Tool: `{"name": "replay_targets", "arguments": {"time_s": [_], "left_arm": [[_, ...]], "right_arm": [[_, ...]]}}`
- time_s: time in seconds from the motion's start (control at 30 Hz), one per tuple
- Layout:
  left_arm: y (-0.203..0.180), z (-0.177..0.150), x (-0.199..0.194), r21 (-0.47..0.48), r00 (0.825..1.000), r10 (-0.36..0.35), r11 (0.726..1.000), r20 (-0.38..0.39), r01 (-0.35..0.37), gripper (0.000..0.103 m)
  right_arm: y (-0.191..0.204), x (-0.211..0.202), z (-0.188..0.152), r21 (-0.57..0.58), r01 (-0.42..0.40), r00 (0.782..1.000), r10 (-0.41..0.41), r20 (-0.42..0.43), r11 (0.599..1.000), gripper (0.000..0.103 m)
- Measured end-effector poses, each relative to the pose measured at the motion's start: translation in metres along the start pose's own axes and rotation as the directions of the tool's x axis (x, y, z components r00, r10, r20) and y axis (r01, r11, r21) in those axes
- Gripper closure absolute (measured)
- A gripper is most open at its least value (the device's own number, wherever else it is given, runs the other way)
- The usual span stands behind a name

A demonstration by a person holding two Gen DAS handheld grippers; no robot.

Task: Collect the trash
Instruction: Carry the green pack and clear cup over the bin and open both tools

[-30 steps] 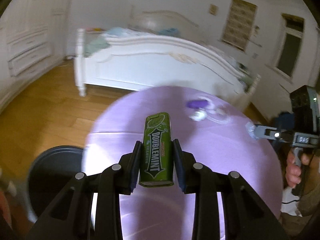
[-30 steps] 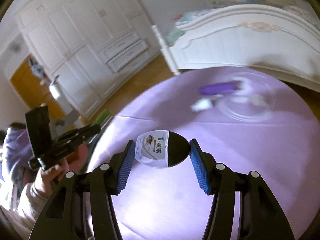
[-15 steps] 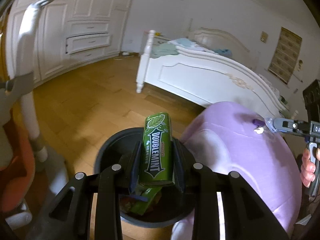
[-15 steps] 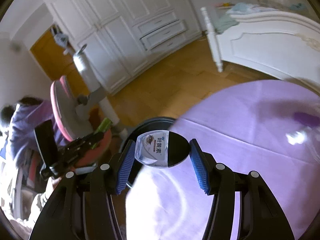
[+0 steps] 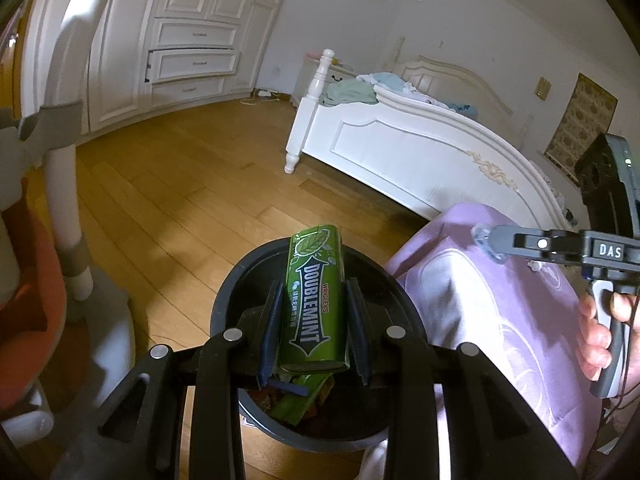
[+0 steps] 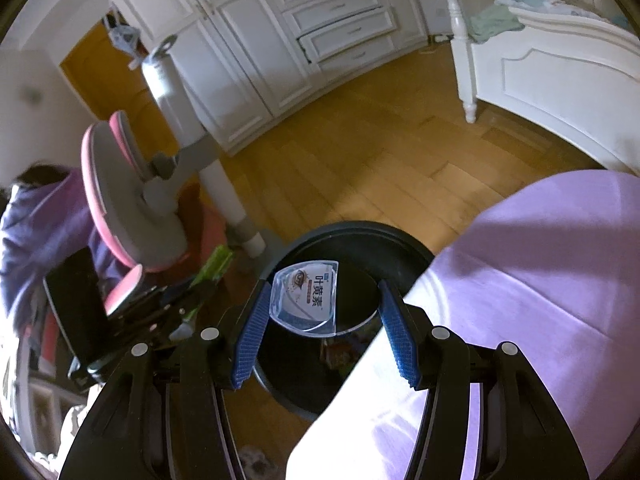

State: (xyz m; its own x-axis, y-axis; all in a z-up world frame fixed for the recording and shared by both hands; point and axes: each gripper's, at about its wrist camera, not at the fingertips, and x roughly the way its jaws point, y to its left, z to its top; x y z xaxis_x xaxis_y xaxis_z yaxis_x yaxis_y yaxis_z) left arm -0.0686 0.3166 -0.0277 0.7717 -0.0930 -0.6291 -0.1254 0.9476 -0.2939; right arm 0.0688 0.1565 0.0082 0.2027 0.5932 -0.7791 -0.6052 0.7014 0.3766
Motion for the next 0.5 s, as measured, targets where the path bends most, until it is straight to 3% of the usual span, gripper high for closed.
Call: {"name": "replay_targets", "arguments": {"time_s": [0.5], "left_arm": [[0.011,0.001,0.023,-0.022,0.999,-0.017,1.0,-0.044,0.016,0.072]], "right_arm": [[0.001,0.04,0.004,-0.009,-0.004,0.999,0.003,-0.053,1.0,0.047]]}}
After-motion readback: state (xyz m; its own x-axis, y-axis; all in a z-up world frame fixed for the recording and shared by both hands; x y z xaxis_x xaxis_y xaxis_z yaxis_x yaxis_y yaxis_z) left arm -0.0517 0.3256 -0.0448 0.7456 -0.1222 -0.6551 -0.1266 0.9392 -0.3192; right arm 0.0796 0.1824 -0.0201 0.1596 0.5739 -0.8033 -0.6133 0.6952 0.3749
